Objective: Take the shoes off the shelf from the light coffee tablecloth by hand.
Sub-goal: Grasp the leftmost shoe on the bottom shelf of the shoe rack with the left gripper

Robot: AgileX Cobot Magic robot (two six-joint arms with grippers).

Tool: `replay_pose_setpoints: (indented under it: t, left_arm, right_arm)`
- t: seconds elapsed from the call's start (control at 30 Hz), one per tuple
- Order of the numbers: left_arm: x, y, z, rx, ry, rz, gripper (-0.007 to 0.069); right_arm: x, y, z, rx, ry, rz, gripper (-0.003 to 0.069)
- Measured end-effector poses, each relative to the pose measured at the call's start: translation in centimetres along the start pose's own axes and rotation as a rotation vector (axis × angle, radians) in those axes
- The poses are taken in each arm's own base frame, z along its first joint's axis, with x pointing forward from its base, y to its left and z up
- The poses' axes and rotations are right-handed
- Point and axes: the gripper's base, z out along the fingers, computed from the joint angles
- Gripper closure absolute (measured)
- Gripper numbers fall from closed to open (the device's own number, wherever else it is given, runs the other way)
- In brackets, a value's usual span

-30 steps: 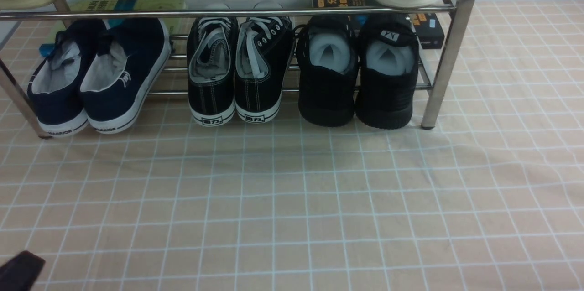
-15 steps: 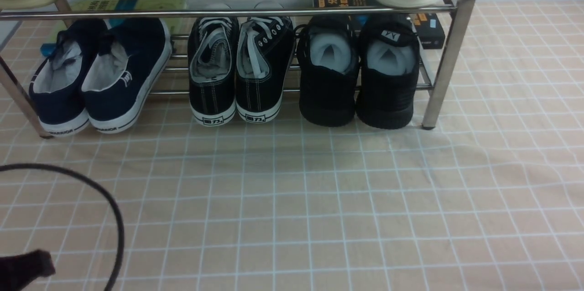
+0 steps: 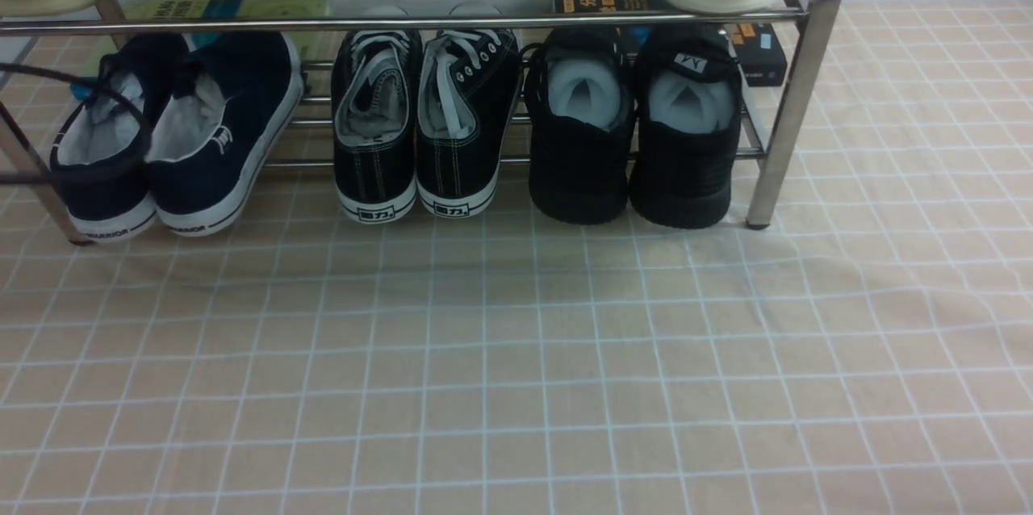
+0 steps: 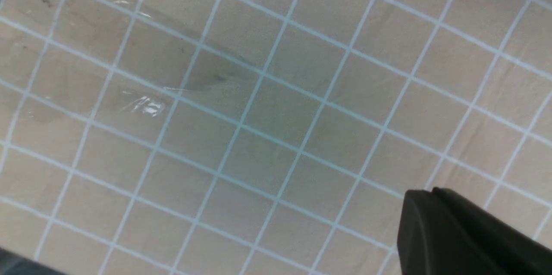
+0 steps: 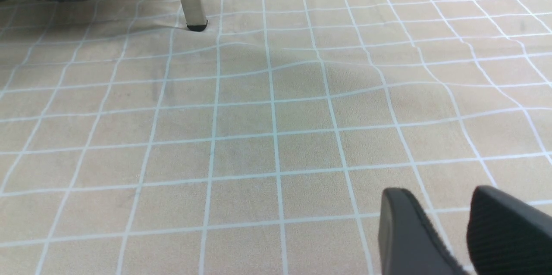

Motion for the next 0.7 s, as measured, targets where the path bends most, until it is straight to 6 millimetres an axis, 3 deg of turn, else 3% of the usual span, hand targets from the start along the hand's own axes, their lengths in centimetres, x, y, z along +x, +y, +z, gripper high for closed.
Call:
replay_pose_setpoints:
  t: [0.07,0.17,0.37,0.5,0.6,0.63,0.7]
  left_arm:
    - [-1.7,1.4,-0.1,0.067,-0.062,-0.092,0.061]
    - [-2.9,1.7,-0.5,0.105,-0.161,-0.135,0.0607]
    - [-5.0,-1.2,-0.4,0.177,-0.326,-0.076,0.055]
    - [-6.7,-3.3,1.0,0.203,-0.324,-0.033,0.0449]
    - [-8.4,-3.9,2.5,0.206,-0.321,-0.049,0.0347]
    - [-8.4,-3.9,2.4,0.206,-0.324,-0.049,0.0347]
    - [-9.8,-4.1,4.2,0.202,-0.324,-0.06,0.0272]
  right_arm:
    - [0.0,0.0,0.0,0.0,0.0,0.0,0.0419]
    - [0.0,0.0,0.0,0.0,0.0,0.0,0.0419]
    - [0.0,0.0,0.0,0.0,0.0,0.0,0.0419]
    - [0.0,0.0,0.0,0.0,0.0,0.0,0.0419]
    - [0.0,0.0,0.0,0.0,0.0,0.0,0.0419]
    - [0.0,0.0,0.0,0.0,0.0,0.0,0.0419]
    - [0.0,0.0,0.0,0.0,0.0,0.0,0.0419]
